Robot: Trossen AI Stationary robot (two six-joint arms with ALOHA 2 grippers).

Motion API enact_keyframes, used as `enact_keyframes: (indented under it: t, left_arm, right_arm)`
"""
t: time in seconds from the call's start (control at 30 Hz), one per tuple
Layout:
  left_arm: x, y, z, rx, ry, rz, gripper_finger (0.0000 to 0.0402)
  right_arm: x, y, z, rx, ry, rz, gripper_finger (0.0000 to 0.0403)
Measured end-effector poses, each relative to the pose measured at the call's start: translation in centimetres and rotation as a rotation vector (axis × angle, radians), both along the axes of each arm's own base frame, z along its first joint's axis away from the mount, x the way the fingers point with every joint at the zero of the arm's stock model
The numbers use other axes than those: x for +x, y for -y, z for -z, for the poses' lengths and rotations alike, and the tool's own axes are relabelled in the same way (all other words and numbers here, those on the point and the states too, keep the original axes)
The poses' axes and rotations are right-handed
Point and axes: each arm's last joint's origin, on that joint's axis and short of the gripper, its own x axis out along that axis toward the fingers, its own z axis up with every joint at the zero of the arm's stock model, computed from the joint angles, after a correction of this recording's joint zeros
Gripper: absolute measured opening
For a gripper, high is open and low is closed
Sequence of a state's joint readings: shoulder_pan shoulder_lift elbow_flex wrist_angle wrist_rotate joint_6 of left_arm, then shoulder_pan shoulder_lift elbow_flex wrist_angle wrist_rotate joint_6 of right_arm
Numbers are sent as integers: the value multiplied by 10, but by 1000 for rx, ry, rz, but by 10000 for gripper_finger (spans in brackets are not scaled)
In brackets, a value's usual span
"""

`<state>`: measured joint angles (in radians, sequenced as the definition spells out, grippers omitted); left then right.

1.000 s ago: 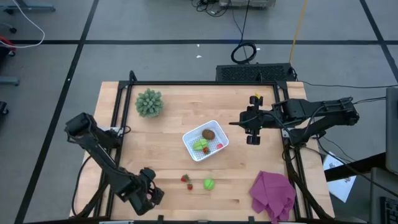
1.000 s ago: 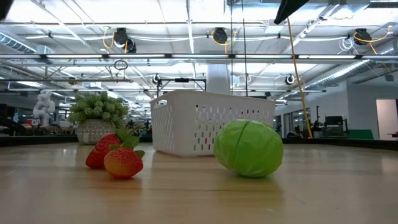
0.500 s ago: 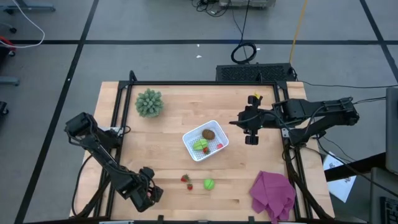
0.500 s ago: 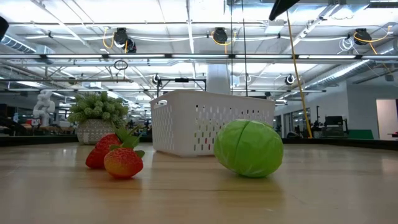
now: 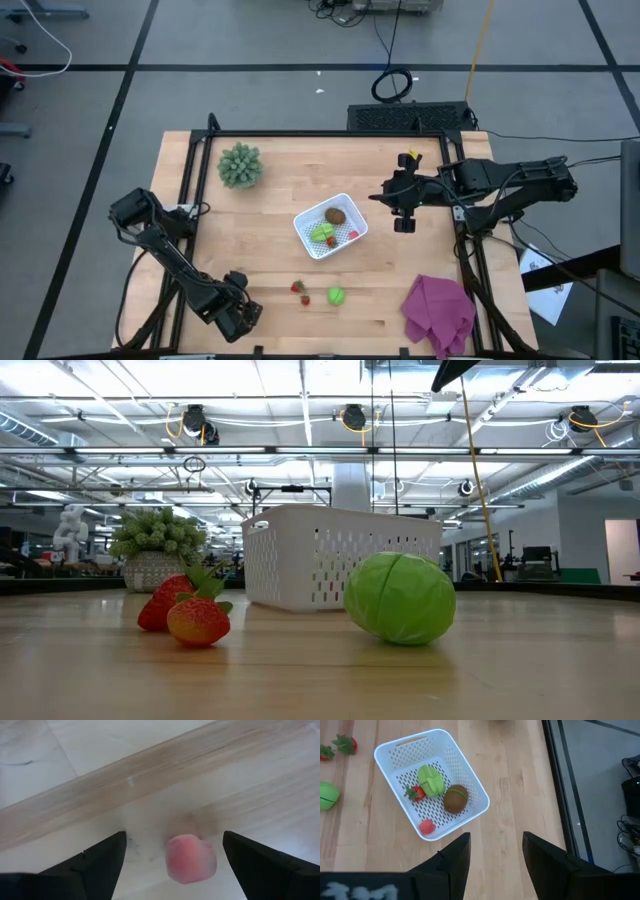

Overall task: Pick and placing Produce into tupperware
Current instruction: Put the peach into the white bin

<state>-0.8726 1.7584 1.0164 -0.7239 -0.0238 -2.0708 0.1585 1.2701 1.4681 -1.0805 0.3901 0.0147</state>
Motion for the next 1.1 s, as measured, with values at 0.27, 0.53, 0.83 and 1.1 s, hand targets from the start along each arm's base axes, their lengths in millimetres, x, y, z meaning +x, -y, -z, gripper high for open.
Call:
enact_keyframes:
  t: [0.27,0.53,0.83,1.1]
  left_arm:
    - [0,-1,0,5,-4,-3,339]
    - [0,-2,1,12,-11,-6,261]
    - [0,-1,1,10,-7,-20,181]
    - [1,-1,-1,-6,10,-23,137]
  right_arm:
    - [0,0,0,4,2,5,171]
    - [0,0,0,4,2,5,171]
    - [0,0,0,4,2,5,171]
    - [1,0,0,3,10,2,171]
